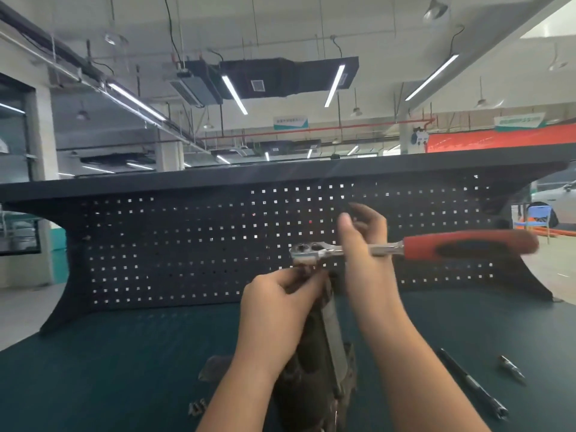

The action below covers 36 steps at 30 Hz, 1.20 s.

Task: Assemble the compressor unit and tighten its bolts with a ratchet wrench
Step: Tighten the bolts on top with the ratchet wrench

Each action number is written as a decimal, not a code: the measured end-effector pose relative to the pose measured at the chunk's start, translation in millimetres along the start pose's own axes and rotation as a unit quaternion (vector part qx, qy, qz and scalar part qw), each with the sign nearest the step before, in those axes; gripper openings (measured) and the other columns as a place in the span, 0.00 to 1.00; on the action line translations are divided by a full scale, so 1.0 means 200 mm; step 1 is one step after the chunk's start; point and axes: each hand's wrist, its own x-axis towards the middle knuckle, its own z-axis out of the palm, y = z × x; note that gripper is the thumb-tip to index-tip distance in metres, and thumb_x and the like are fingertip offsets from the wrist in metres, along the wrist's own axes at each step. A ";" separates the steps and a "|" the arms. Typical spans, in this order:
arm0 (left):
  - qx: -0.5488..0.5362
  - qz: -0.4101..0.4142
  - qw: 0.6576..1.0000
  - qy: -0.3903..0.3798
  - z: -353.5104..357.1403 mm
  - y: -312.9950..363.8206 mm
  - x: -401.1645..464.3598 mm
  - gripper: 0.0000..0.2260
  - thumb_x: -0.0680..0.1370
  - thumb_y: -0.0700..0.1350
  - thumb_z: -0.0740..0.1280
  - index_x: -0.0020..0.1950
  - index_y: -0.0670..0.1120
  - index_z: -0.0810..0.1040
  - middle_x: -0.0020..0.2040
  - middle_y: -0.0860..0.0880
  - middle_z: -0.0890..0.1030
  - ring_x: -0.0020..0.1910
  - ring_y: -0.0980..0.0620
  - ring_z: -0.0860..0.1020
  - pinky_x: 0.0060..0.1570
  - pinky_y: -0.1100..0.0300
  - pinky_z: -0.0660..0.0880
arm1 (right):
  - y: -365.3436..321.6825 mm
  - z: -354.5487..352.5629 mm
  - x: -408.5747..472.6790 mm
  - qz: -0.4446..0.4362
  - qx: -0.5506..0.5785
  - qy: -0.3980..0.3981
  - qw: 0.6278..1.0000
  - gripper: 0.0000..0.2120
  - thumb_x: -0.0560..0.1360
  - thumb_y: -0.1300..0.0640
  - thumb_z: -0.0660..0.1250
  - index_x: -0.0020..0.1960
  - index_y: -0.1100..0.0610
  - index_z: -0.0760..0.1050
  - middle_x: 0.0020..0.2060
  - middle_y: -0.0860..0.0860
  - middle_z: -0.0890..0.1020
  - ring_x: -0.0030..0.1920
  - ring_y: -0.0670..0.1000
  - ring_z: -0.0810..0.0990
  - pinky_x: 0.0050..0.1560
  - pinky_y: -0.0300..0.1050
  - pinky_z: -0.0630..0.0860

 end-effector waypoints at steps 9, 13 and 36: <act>0.072 -0.044 0.996 0.020 0.01 -0.11 0.08 0.10 0.81 0.48 0.63 0.54 0.47 0.82 0.48 0.41 0.85 0.47 0.44 0.82 0.47 0.48 0.80 | 0.02 0.17 -0.14 -0.297 -0.342 -0.025 0.891 0.18 0.74 0.36 0.51 0.59 0.39 0.70 0.61 0.43 0.69 0.68 0.46 0.56 0.64 0.49 0.49; 0.031 0.024 0.999 0.015 0.01 -0.03 0.03 0.05 0.76 0.53 0.70 0.43 0.56 0.86 0.34 0.56 0.84 0.34 0.63 0.79 0.33 0.63 0.73 | -0.01 0.01 -0.01 -0.028 -0.036 -0.003 0.999 0.11 0.74 0.37 0.56 0.50 0.41 0.70 0.58 0.43 0.74 0.58 0.40 0.70 0.62 0.47 0.66; 0.091 -0.034 0.995 0.005 0.00 -0.06 0.08 0.19 0.80 0.53 0.59 0.52 0.40 0.81 0.44 0.39 0.83 0.39 0.51 0.72 0.41 0.54 0.73 | 0.04 0.17 -0.15 -0.352 -0.348 -0.019 0.869 0.13 0.76 0.42 0.56 0.56 0.42 0.74 0.60 0.47 0.73 0.67 0.52 0.60 0.63 0.54 0.53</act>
